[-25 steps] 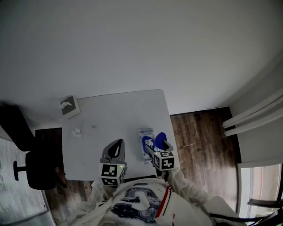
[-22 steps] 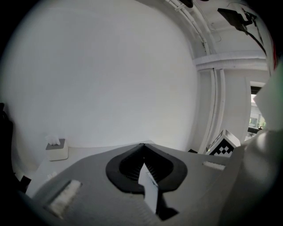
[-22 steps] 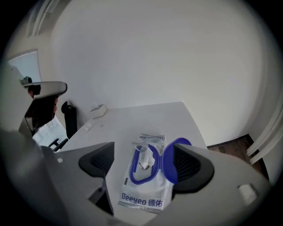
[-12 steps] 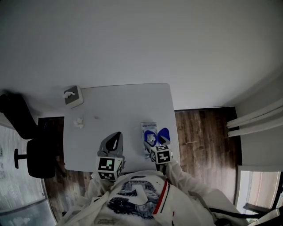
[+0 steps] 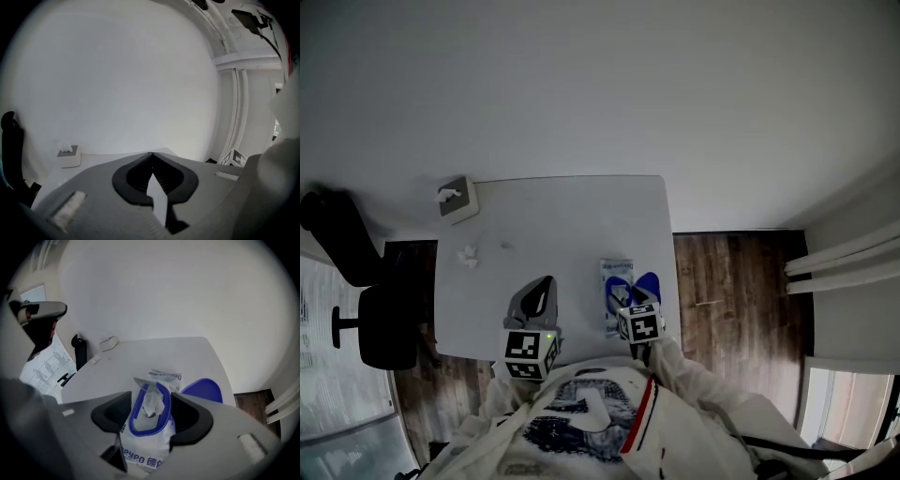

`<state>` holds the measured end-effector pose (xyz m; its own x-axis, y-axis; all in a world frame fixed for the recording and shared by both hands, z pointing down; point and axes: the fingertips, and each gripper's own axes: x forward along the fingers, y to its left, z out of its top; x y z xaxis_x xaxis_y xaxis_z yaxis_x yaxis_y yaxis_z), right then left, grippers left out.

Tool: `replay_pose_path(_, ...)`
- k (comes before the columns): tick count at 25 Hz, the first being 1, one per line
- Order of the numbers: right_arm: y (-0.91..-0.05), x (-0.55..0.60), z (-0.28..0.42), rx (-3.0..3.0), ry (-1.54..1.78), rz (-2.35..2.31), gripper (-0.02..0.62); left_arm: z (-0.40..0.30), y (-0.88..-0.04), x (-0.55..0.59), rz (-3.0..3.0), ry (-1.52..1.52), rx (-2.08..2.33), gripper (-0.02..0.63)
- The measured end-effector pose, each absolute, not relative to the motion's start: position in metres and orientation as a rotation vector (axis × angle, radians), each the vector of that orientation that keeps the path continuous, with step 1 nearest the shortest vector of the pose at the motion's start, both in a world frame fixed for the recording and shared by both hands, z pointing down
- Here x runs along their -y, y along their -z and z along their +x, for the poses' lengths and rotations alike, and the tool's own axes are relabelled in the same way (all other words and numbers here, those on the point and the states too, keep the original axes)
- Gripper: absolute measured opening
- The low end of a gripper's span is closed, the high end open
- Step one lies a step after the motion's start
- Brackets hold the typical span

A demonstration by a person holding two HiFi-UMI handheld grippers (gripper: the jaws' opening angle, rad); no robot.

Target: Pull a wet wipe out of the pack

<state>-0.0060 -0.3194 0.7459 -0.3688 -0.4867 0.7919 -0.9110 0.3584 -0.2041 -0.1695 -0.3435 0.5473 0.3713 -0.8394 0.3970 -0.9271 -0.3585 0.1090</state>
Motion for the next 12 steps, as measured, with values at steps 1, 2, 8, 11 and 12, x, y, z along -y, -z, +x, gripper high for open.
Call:
replay_pose_path(1,-0.7462,0.3192,-0.0063,1.995,-0.869,1.199,0.264,-0.1689,-0.5468,0.3440,2.319,-0.393,1.557,0.005)
replay_pose_path(2,-0.7468,0.3185,-0.0068,1.996,-0.872,1.187,0.256,-0.1679,-0.5466,0.3442,2.317,-0.393,1.559,0.005)
replay_pose_path(8,-0.7514,0.3162,-0.0110,1.996,-0.865,1.140,0.213,-0.1648,-0.5490,0.3434,2.303,-0.402,1.568,0.005)
replay_pose_path(11,-0.7562,0.3128,-0.0093,1.992,-0.849,1.132,0.187,-0.1654,-0.5485,0.3390,2.294,-0.408,1.585,0.005)
replay_pose_path(12,-0.7560,0.3119,-0.0078,1.987,-0.840,1.137,0.170,-0.1664,-0.5479,0.3367,2.290,-0.409,1.591,0.005)
